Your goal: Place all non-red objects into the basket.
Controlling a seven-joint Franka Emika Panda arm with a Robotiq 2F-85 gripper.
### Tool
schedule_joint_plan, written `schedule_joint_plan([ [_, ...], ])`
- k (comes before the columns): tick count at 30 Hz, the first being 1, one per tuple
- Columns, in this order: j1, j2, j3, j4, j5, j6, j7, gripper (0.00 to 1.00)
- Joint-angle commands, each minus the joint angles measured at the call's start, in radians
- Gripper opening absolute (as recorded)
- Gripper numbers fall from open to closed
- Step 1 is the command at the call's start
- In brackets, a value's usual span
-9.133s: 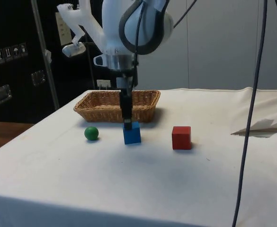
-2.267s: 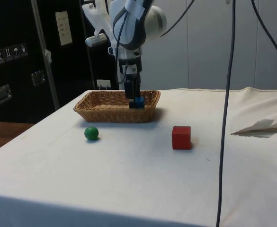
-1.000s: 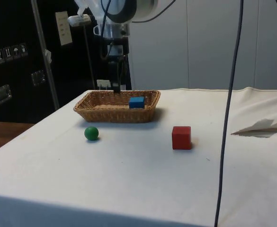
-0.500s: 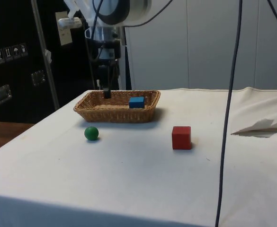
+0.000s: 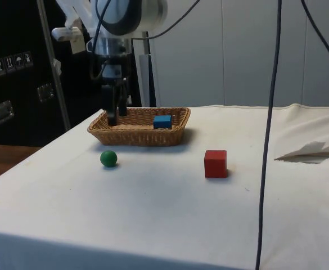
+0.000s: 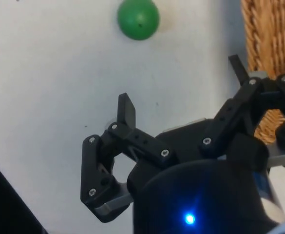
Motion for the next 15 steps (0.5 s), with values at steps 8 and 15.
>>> schedule_joint_plan([
  [8,0.01,0.032,0.018,0.037,-0.003,-0.001,0.026,1.0],
  [15,0.032,0.079,0.021,0.085,-0.044,-0.011,0.089,1.0],
])
